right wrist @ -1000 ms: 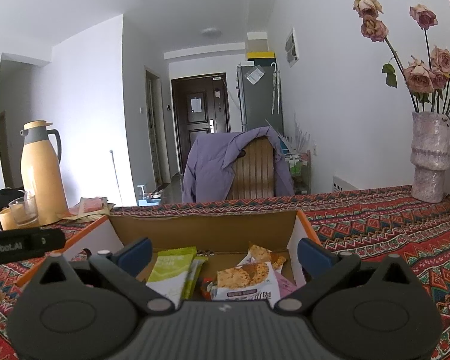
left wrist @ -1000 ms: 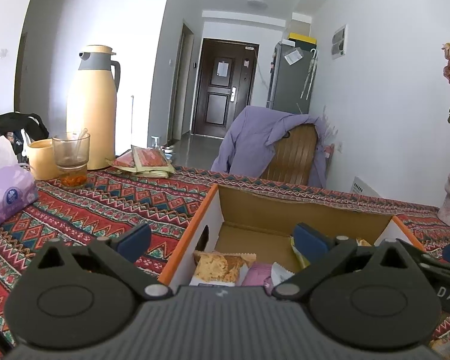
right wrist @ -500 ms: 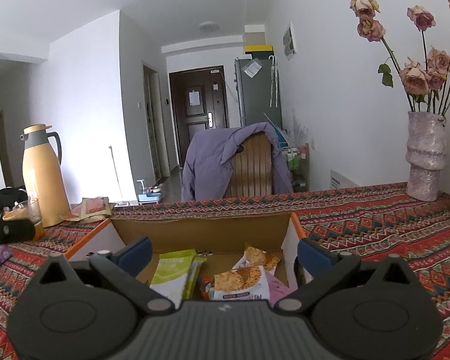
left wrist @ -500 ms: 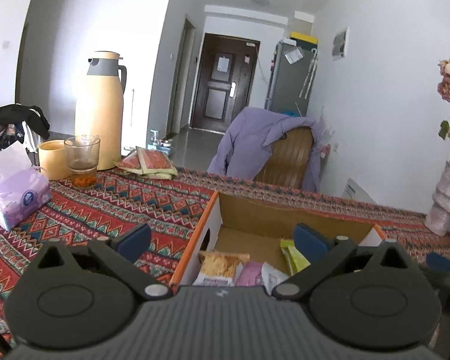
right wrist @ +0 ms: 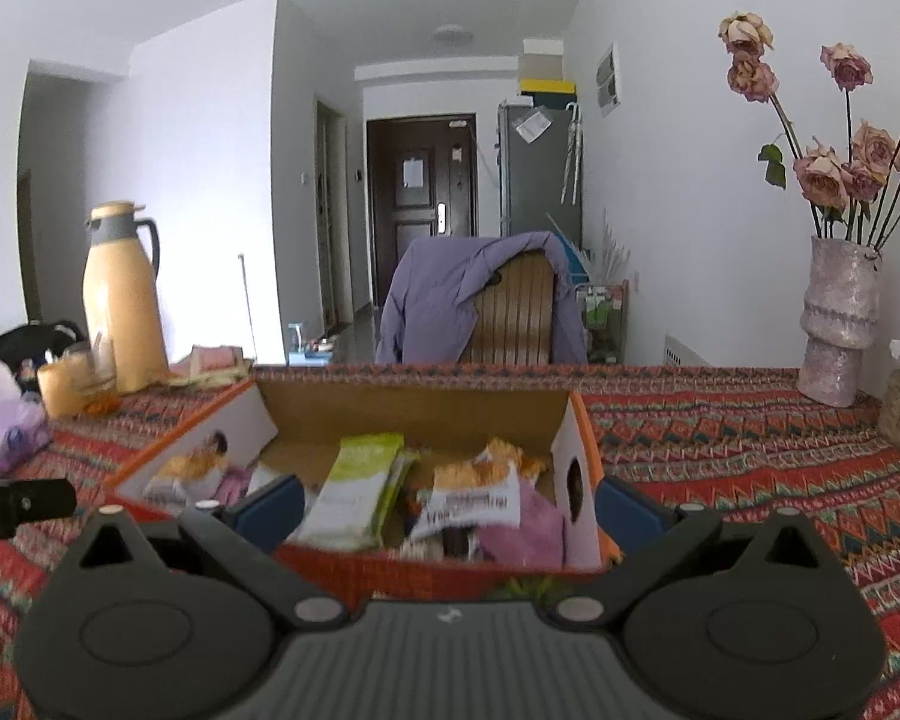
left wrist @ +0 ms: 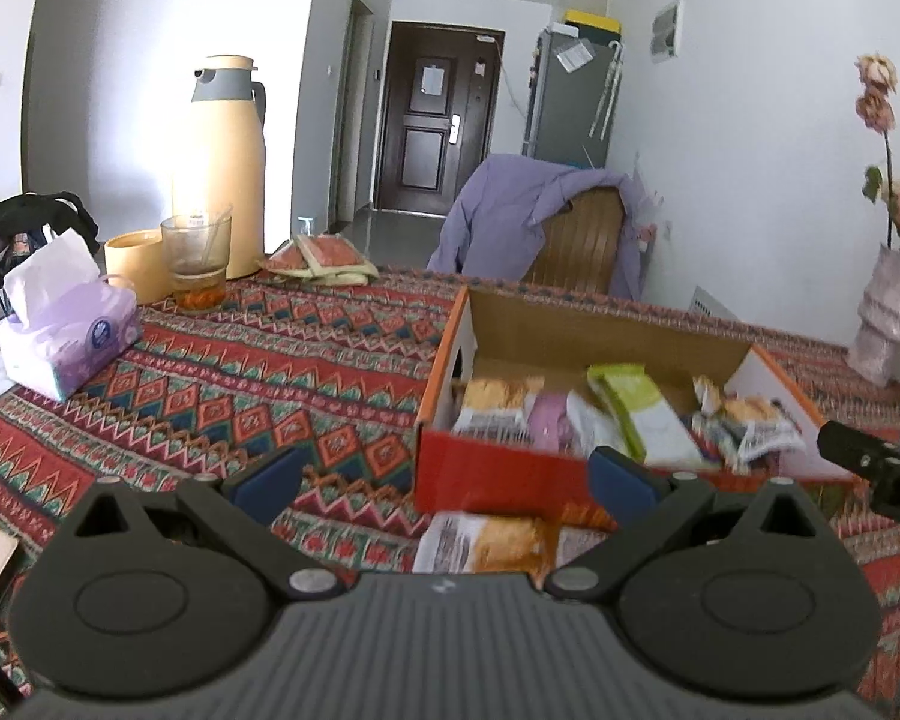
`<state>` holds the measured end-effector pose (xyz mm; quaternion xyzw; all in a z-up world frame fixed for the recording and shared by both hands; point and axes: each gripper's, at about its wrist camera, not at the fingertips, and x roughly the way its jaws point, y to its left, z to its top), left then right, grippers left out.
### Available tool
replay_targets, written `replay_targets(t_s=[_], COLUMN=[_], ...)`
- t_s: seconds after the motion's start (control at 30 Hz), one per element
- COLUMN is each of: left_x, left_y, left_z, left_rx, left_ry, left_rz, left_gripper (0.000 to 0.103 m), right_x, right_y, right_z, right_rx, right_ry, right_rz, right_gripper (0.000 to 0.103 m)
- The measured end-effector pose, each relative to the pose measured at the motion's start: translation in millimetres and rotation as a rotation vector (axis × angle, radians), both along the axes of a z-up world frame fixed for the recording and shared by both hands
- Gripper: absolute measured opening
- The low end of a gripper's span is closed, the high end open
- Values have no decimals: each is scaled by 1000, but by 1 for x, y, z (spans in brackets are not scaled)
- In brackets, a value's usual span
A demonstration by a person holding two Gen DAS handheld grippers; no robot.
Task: Organize snacks
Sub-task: 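Move both tools back from the box to the snack pile, then grasp a white wrapper from the pile with the right gripper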
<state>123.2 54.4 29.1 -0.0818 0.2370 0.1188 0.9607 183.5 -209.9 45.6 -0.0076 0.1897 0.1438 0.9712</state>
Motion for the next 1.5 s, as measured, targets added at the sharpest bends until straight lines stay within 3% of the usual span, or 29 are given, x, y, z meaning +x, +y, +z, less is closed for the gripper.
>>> replay_targets(t_s=[0.3, 0.57, 0.83, 1.0, 1.17, 1.5], left_x=[-24, -35, -34, -35, -34, -34], left_y=[1, -2, -2, -4, -4, -2], left_z=[-33, -51, -57, -58, -58, -59], left_rx=[14, 36, 19, 28, 22, -1], left_ry=[56, 23, 18, 15, 18, 20], left_rz=[-41, -73, -97, -100, -105, -112], left_gripper=[103, 103, 103, 103, 103, 103], right_x=[-33, -42, -37, -23, 4, 24], right_y=[-6, -12, -13, -6, 1, -12], right_z=[-23, -45, -40, -35, -44, -69], right_rx=[-51, -63, -29, 12, 30, 143], right_ry=[65, 144, 161, 189, 277, 337], right_rz=[17, 0, 1, 46, 55, 47], right_gripper=[103, 103, 102, 75, 57, 62])
